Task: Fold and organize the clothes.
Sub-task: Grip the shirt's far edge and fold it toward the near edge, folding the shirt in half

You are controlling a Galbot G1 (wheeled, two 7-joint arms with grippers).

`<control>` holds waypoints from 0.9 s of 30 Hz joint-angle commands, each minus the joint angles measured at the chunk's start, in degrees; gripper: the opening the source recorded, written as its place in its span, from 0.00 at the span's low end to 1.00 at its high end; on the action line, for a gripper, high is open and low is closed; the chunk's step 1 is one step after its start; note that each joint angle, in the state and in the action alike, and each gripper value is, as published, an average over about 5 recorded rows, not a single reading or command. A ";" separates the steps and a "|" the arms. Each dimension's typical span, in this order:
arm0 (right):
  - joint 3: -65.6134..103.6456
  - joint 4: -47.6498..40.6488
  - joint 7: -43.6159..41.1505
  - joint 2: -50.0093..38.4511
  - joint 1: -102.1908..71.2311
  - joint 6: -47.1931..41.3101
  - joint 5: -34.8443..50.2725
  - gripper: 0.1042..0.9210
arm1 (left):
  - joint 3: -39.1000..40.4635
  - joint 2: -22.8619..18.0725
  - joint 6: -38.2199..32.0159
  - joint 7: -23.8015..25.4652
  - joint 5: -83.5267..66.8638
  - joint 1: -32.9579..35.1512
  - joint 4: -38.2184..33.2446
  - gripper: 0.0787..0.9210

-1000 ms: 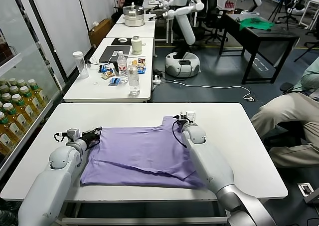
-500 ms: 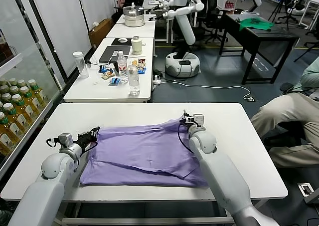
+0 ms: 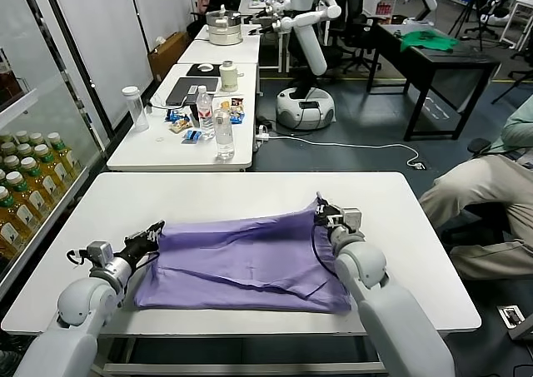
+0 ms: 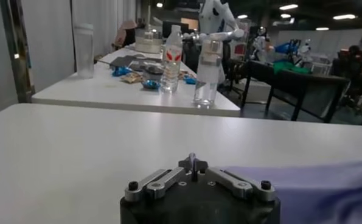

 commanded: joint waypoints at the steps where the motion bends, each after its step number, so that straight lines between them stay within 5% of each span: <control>1: 0.73 8.10 0.32 -2.43 -7.51 -0.56 0.34 0.01 | -2.86 0.50 -0.25 -0.01 -0.15 7.39 -6.75 0.01; 27: 0.06 11.29 3.72 -3.50 -11.56 -5.46 0.02 0.01 | -3.55 0.68 4.37 -1.12 7.92 10.70 -9.13 0.01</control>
